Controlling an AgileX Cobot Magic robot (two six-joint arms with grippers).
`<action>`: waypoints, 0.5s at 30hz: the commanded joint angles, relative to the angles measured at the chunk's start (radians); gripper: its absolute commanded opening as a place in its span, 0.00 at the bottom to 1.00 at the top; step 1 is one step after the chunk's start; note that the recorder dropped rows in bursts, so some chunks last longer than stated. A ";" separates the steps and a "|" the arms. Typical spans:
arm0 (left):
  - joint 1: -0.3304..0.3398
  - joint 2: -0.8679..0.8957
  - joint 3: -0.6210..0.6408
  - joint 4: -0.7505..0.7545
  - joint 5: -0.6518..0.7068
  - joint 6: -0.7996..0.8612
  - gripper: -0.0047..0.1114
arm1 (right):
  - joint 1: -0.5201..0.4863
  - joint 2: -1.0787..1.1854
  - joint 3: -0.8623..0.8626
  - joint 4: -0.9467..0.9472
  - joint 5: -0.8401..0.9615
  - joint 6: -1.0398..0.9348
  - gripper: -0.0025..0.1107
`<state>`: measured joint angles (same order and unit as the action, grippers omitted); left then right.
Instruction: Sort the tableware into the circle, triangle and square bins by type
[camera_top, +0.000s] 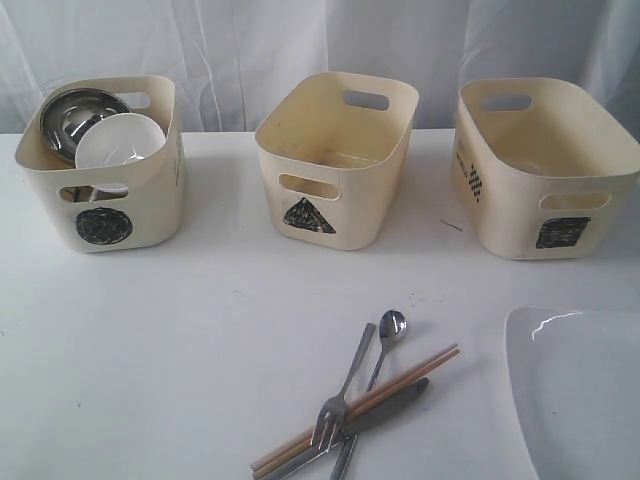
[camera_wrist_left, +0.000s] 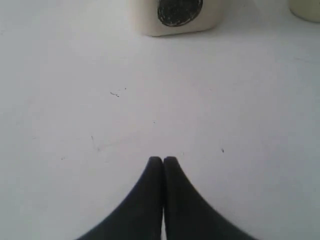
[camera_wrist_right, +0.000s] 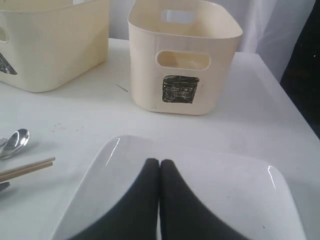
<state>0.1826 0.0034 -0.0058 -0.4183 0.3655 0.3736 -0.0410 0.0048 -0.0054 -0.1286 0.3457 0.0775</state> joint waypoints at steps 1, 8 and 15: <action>-0.010 -0.003 0.006 -0.022 0.028 0.017 0.04 | -0.001 -0.005 0.005 0.000 -0.003 0.006 0.02; -0.010 -0.003 0.006 -0.134 0.030 0.019 0.04 | -0.001 -0.005 0.005 0.000 -0.003 0.006 0.02; -0.008 -0.003 0.003 0.097 0.070 -0.238 0.04 | -0.001 -0.005 0.005 0.000 -0.003 0.006 0.02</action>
<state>0.1826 0.0034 -0.0079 -0.4424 0.3969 0.2965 -0.0410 0.0048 -0.0054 -0.1286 0.3457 0.0775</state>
